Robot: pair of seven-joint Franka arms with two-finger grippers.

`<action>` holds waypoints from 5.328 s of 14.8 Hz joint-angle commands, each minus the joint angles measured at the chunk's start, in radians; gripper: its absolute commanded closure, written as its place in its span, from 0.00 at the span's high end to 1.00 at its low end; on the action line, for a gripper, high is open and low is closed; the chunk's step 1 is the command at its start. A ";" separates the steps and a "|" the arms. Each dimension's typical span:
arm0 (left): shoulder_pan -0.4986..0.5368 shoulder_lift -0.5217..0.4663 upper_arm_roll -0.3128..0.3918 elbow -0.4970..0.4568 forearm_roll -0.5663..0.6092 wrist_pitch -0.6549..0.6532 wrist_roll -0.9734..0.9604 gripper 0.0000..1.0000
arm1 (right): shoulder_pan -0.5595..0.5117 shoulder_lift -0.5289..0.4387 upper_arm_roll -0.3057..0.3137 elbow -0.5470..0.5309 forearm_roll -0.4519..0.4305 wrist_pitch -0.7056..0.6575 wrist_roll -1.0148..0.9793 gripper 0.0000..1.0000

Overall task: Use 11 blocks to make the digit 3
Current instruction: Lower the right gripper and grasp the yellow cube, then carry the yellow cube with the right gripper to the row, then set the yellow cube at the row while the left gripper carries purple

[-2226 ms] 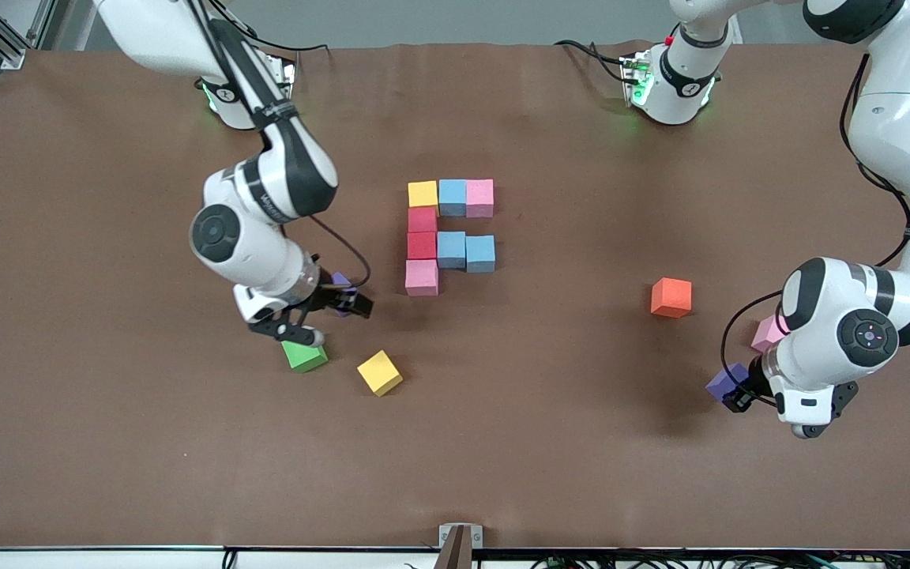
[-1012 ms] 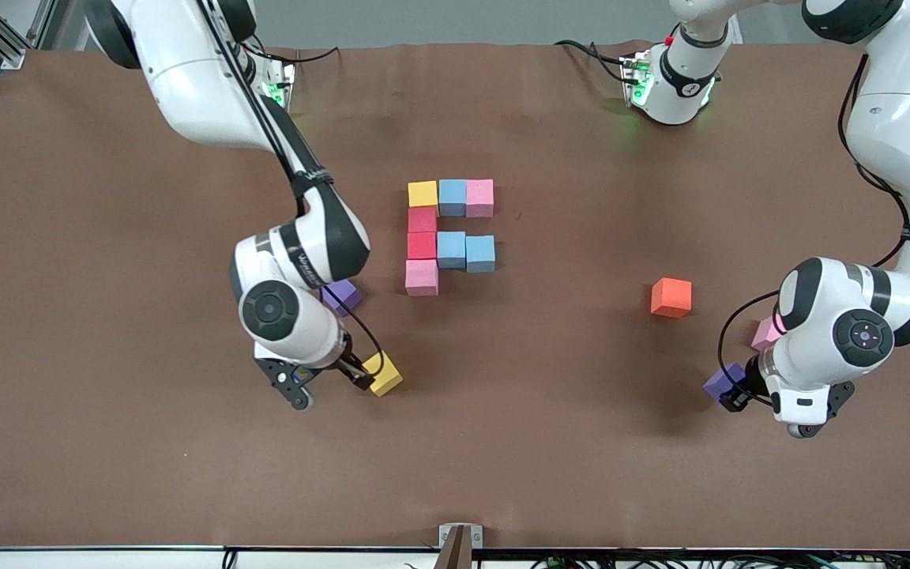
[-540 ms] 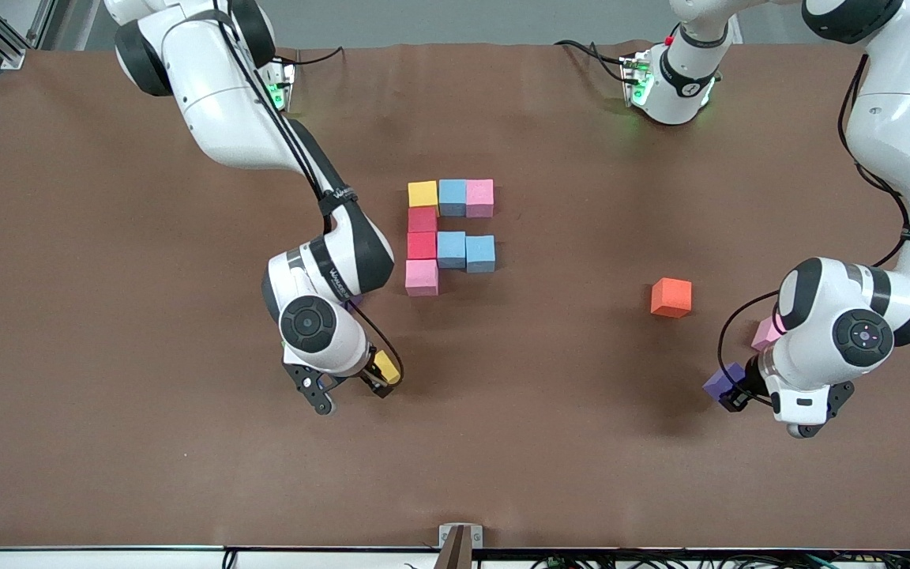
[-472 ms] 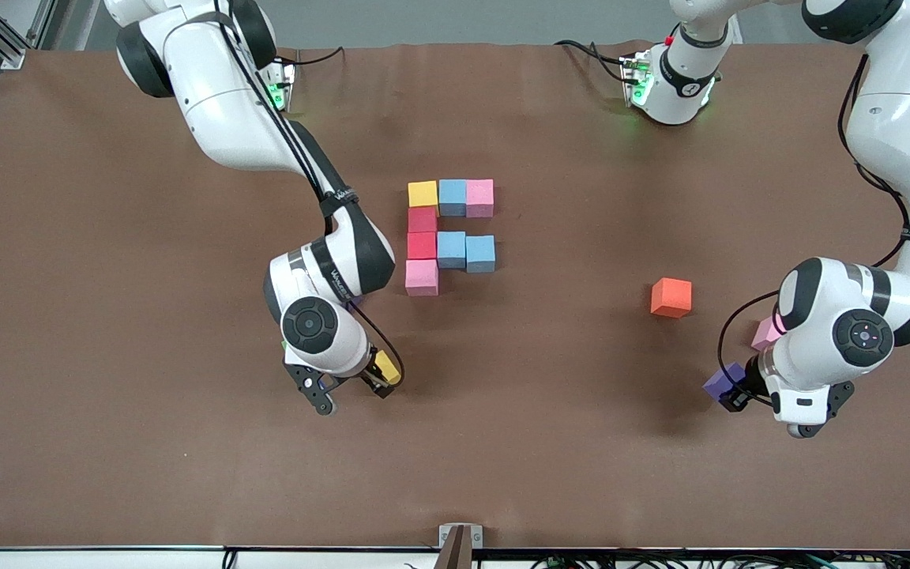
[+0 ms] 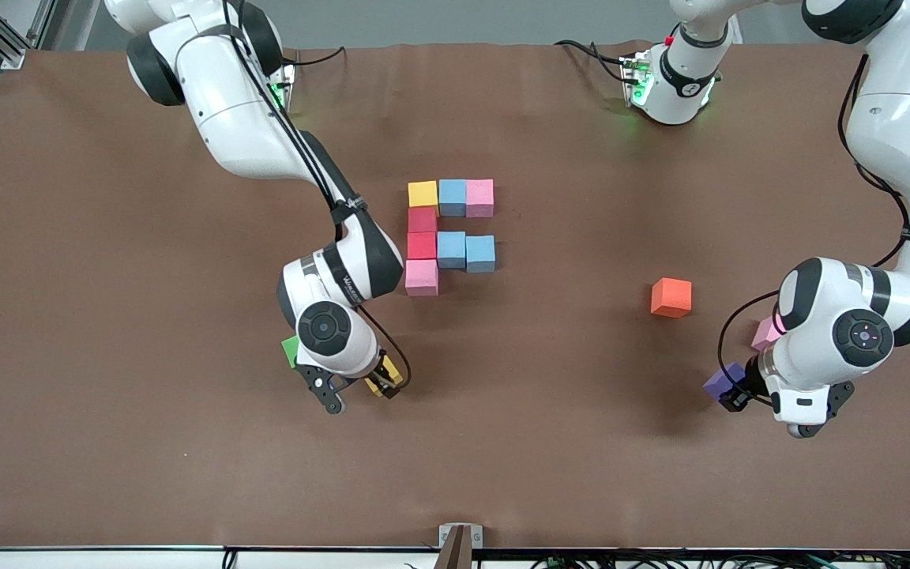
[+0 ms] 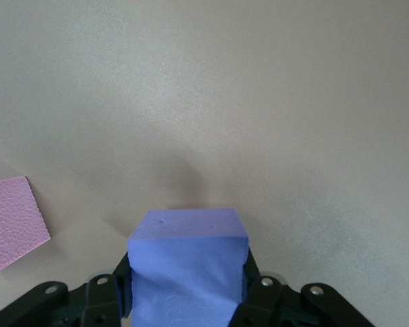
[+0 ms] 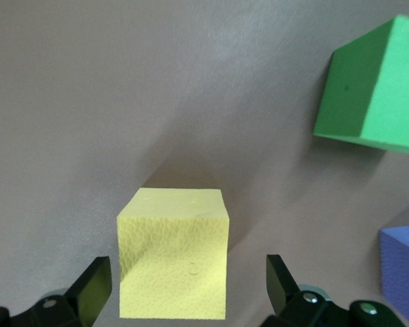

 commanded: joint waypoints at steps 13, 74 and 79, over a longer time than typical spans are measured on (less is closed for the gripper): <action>-0.004 -0.001 0.005 -0.001 -0.011 -0.007 0.022 0.48 | -0.018 0.022 0.005 0.029 -0.019 0.012 0.013 0.90; -0.007 -0.001 0.007 0.010 -0.014 -0.003 0.013 0.48 | 0.183 -0.282 0.030 -0.479 -0.059 0.208 -0.688 0.00; -0.007 -0.003 0.007 0.010 -0.014 -0.003 0.010 0.48 | 0.186 -0.277 0.030 -0.479 -0.073 0.209 -0.679 0.00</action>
